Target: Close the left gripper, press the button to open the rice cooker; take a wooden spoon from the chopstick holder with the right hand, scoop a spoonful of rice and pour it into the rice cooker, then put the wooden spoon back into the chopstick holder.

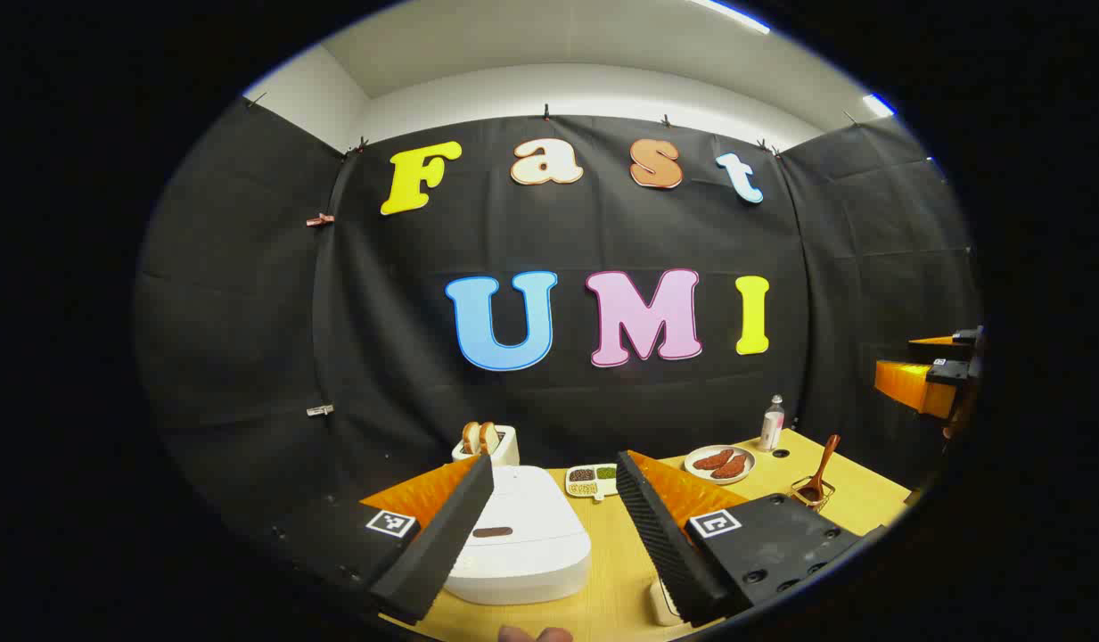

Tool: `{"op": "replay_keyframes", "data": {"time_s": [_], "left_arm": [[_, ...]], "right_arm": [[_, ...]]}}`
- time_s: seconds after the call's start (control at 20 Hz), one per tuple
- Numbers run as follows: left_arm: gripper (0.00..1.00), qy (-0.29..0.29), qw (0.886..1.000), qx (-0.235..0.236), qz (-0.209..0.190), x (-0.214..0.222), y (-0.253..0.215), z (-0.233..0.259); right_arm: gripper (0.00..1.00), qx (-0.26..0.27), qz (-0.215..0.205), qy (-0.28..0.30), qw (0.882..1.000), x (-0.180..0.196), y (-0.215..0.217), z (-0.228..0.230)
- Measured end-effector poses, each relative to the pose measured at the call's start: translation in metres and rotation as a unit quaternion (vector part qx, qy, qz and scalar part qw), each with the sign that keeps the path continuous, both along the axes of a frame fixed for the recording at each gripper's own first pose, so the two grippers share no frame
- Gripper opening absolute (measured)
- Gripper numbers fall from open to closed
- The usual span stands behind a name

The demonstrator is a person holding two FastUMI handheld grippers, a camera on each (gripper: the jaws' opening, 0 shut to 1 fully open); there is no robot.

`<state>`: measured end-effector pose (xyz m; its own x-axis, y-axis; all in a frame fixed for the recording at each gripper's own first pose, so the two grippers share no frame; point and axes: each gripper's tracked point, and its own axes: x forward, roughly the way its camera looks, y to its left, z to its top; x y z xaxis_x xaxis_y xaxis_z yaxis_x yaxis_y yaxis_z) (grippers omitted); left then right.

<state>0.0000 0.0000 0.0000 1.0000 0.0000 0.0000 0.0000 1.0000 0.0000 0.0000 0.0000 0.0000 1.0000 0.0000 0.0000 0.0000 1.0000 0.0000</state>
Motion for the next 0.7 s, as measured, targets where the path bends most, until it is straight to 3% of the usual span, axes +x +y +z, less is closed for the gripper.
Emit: {"op": "replay_keyframes", "data": {"time_s": [0.7], "left_arm": [[0.95, -0.007, 1.000, -0.010, -0.004, -0.005, 0.004, 0.002]], "right_arm": [[0.97, -0.005, 0.006, -0.006, 1.000, -0.006, 0.011, 0.010]]}}
